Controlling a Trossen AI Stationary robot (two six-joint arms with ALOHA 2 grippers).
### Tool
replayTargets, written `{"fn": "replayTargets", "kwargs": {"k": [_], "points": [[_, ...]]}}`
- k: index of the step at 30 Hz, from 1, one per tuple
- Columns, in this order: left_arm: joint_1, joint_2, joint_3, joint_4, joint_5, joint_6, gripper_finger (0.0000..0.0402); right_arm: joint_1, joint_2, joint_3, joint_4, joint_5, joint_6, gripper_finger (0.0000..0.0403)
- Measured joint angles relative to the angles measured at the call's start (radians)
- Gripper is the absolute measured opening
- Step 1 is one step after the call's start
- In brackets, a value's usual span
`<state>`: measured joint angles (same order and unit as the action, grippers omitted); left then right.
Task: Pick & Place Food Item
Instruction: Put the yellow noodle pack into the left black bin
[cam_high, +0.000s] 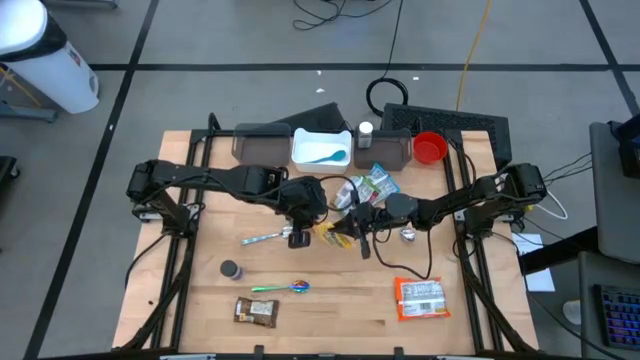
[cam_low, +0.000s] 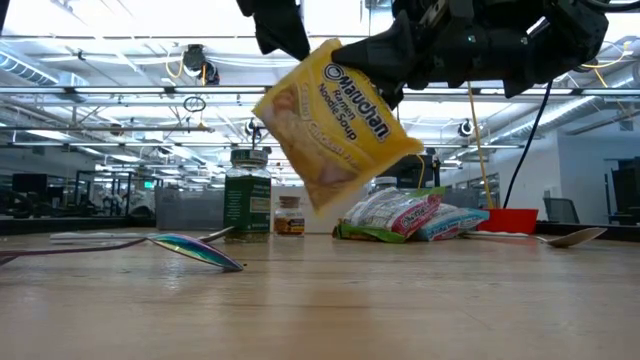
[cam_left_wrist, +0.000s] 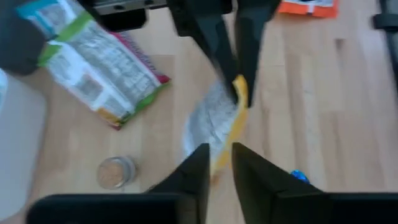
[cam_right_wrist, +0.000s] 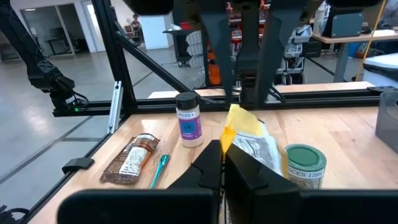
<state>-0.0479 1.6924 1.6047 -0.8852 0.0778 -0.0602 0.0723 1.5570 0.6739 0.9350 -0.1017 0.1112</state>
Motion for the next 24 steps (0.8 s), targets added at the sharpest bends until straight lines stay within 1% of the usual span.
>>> {"fn": "replayTargets", "kwargs": {"k": [3,7,10,14,22,24], "points": [[0.014,0.000,0.000,-0.002,0.051,0.009,0.0127,0.000,0.000,0.000,-0.007,0.000,-0.002,0.0000],[0.025,-0.003,0.000,-0.029,0.052,0.005,0.0166,0.000,0.000,0.000,-0.006,0.000,-0.003,0.0000],[0.028,-0.005,0.000,-0.092,0.052,0.005,0.0183,0.000,0.000,0.000,-0.007,0.000,-0.008,0.0000],[0.024,-0.005,-0.001,-0.164,0.053,-0.034,0.0195,0.000,0.000,0.000,-0.008,0.000,-0.017,0.0000],[-0.030,-0.005,-0.001,-0.162,0.050,-0.092,0.0198,-0.002,0.000,0.000,-0.038,0.001,-0.019,0.0000],[-0.052,-0.005,-0.001,-0.159,0.021,-0.100,0.0198,-0.002,0.000,0.000,-0.035,0.001,-0.019,0.0000]]}}
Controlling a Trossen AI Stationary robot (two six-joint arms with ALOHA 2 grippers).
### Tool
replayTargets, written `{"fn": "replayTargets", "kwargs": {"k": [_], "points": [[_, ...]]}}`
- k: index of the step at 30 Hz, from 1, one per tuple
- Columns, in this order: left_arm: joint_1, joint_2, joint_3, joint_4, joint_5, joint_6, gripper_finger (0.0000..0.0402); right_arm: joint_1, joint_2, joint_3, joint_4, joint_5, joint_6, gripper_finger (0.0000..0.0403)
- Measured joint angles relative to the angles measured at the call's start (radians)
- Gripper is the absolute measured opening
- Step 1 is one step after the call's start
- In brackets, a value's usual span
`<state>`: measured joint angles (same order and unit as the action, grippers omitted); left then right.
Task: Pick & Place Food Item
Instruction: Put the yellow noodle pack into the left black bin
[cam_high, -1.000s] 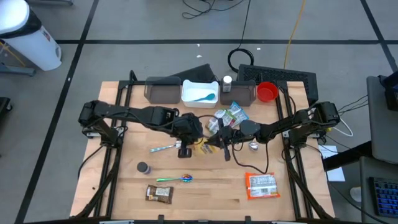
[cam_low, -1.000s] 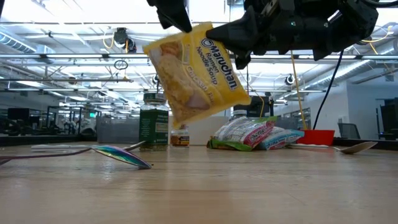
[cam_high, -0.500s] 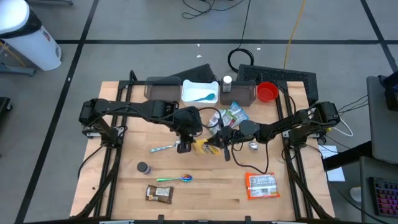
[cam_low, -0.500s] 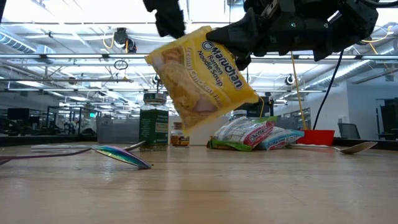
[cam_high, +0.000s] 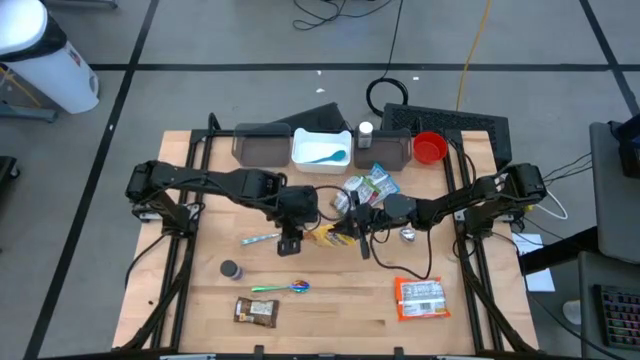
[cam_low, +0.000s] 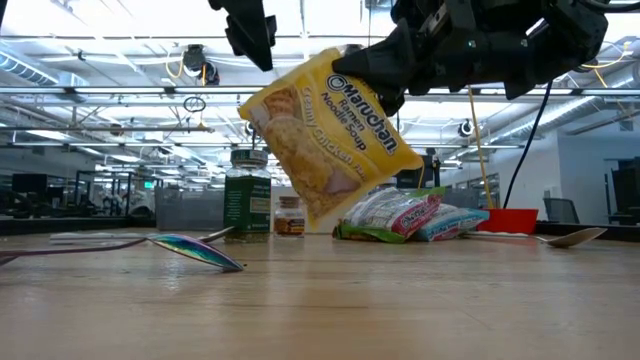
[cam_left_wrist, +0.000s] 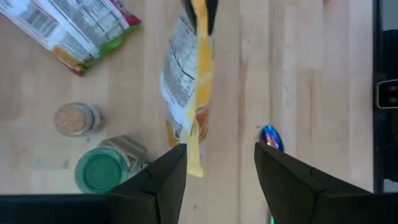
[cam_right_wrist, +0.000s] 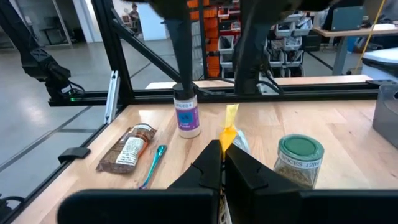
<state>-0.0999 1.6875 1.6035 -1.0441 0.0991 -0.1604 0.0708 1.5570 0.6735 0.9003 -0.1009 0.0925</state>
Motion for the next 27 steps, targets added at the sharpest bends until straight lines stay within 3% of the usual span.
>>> {"fn": "replayTargets", "kwargs": {"k": [5,19,24,27], "points": [[-0.051,0.000,0.000,0.051,-0.124,-0.007,0.0198,0.000,0.000,0.000,0.007,-0.005,0.000,0.0000],[-0.028,0.002,-0.006,0.114,-0.131,-0.021,0.0198,0.003,0.000,0.000,0.050,-0.061,0.000,0.0000],[-0.017,-0.022,-0.090,0.149,-0.138,-0.041,0.0198,0.003,0.000,0.000,0.037,-0.061,0.000,0.0000],[-0.017,-0.069,-0.175,0.293,-0.118,-0.061,0.0198,0.004,0.000,0.000,0.037,-0.061,0.000,0.0000]]}}
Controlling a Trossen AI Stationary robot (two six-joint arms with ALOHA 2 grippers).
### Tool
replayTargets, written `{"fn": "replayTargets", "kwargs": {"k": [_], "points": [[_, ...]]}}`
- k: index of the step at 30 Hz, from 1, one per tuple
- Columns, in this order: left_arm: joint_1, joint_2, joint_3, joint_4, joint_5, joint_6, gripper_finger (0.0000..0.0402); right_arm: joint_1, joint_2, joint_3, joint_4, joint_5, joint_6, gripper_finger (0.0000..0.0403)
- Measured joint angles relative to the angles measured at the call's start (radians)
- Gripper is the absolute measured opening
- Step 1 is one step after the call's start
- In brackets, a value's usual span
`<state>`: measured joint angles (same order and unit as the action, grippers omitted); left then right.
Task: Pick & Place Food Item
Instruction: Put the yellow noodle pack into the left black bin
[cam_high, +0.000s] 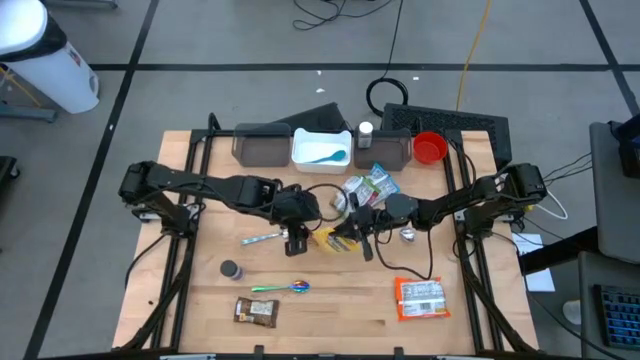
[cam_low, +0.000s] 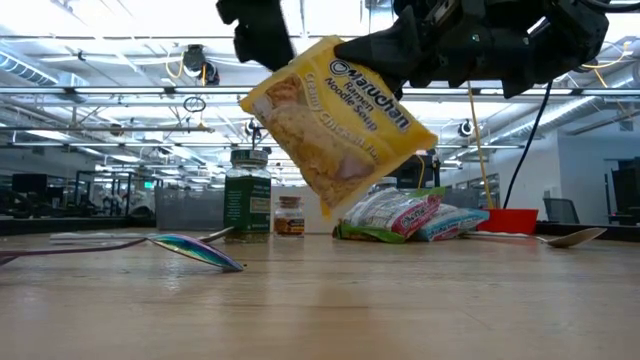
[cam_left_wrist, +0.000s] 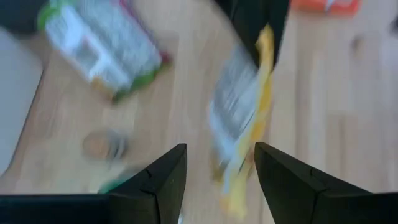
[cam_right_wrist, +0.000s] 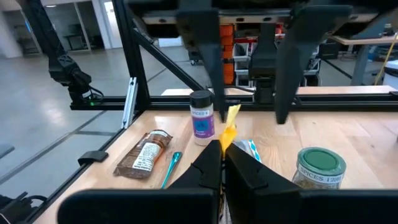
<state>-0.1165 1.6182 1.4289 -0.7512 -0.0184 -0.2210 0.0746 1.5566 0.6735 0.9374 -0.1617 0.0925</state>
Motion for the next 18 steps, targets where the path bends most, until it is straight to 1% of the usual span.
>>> {"fn": "replayTargets", "kwargs": {"k": [4,9,12,18], "points": [[-0.004,-0.054,-0.111,0.165,0.075,-0.014,0.0198,0.000,0.000,0.000,0.000,0.000,0.000,0.0000],[0.006,-0.094,-0.198,0.273,0.079,-0.053,0.0198,-0.001,0.000,0.000,0.009,0.002,0.000,0.0000],[0.015,-0.094,-0.221,0.303,0.079,-0.070,0.0198,-0.001,0.000,0.000,0.019,0.001,0.000,0.0000],[0.032,-0.095,-0.221,0.332,0.106,-0.053,0.0198,-0.001,0.000,0.000,0.016,0.002,0.000,0.0000]]}}
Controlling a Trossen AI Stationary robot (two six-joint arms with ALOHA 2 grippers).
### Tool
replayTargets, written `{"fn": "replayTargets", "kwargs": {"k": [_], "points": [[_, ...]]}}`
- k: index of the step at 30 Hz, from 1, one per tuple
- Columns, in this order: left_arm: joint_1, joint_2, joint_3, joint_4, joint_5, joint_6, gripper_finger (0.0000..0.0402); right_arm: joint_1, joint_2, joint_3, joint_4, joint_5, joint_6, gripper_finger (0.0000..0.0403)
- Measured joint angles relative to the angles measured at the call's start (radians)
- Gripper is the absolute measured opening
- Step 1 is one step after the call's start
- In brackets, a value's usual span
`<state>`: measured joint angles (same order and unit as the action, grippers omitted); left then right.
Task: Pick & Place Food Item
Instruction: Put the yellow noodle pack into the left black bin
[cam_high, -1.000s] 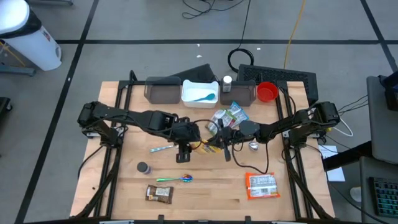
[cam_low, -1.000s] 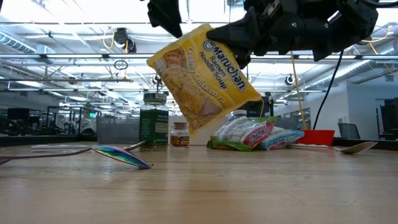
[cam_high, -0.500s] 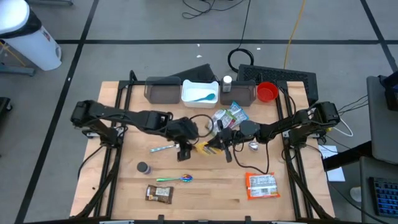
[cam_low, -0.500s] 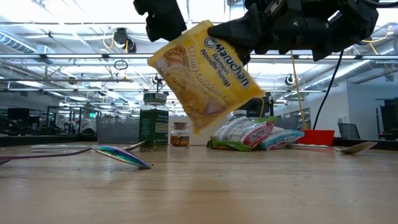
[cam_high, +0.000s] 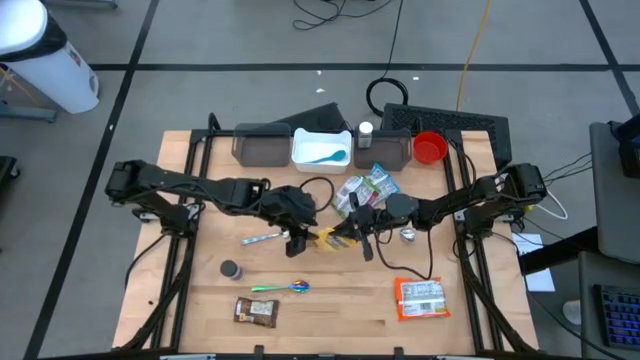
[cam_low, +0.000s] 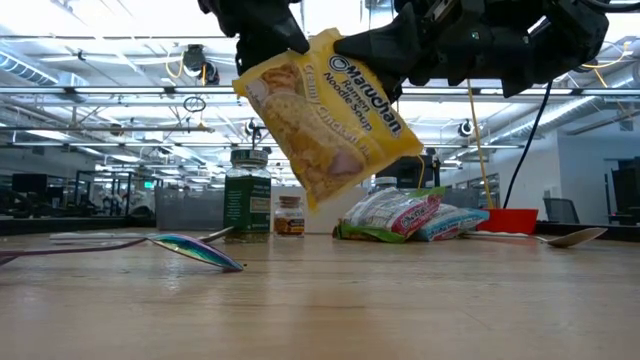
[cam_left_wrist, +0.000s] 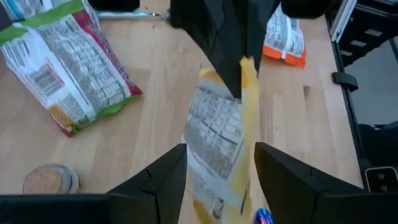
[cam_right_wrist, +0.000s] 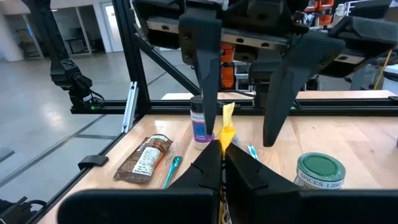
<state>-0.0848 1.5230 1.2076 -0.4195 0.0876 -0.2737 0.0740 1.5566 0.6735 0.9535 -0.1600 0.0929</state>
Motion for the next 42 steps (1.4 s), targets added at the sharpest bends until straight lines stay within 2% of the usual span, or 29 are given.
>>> {"fn": "replayTargets", "kwargs": {"k": [4,7,12,18,26,30,35,38,42], "points": [[0.001,0.000,0.000,0.008,0.018,-0.009,0.0194,0.000,0.000,0.000,0.000,0.001,0.000,0.0000],[0.002,0.006,0.000,0.003,0.019,-0.022,0.0174,0.000,0.000,0.000,0.000,0.001,0.000,0.0000],[0.006,0.008,0.000,0.002,0.018,-0.028,0.0110,0.000,0.000,0.000,0.000,0.001,0.000,0.0000],[0.013,0.008,0.000,0.001,0.019,-0.032,0.0012,0.000,0.000,0.000,0.000,0.002,0.000,0.0000],[0.018,0.008,0.000,-0.005,0.021,-0.071,0.0004,-0.001,0.000,0.000,0.004,0.002,-0.019,0.0004],[0.018,0.008,0.000,-0.012,0.020,-0.080,0.0003,0.000,0.000,0.000,0.007,0.002,-0.026,0.0037],[0.029,0.009,0.033,-0.056,0.017,-0.108,0.0002,-0.003,-0.002,0.000,0.022,0.008,-0.034,0.0113],[0.042,0.009,0.078,-0.110,0.015,-0.128,0.0002,-0.015,-0.026,-0.008,-0.007,0.030,-0.031,0.0156],[0.058,0.009,0.172,-0.239,-0.054,-0.113,0.0001,-0.037,-0.089,-0.043,-0.027,0.055,-0.013,0.0193]]}}
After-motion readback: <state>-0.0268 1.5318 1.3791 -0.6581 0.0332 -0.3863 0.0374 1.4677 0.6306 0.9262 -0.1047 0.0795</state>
